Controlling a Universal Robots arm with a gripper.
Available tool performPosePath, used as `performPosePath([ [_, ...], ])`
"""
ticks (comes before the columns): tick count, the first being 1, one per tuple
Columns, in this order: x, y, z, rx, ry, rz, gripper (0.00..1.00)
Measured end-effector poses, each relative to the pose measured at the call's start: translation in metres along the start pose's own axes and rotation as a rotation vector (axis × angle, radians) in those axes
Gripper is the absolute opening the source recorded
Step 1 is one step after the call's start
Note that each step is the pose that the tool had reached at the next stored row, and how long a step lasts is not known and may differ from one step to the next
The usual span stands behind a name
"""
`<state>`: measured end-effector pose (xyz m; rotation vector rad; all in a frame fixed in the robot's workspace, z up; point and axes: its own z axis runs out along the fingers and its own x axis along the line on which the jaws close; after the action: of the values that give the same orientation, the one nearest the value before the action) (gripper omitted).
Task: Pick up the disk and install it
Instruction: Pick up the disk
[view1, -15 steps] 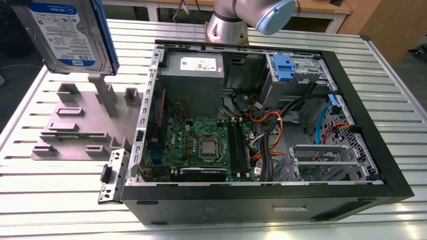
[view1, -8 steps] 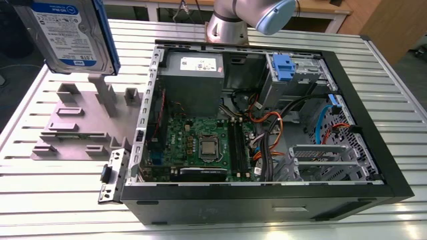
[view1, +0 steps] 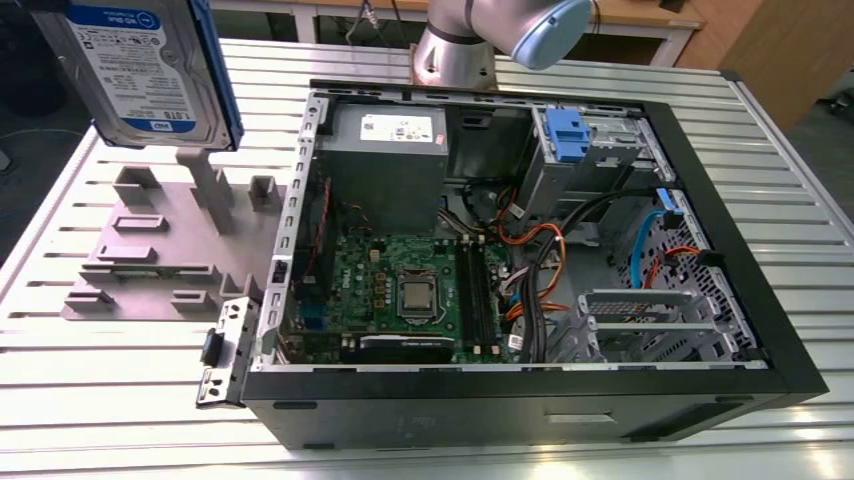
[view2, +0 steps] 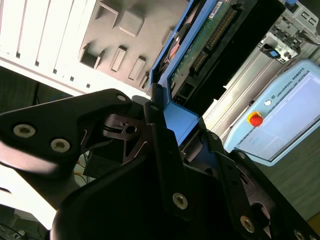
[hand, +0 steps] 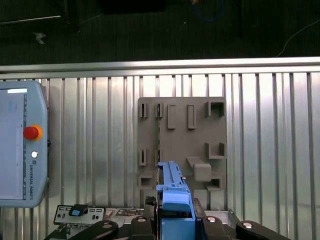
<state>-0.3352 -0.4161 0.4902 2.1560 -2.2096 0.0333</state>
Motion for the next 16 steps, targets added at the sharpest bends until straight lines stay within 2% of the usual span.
performPosePath([
  [16, -0.0001, -0.0046, -0.0001, 0.0000, 0.0000, 0.000, 0.36],
])
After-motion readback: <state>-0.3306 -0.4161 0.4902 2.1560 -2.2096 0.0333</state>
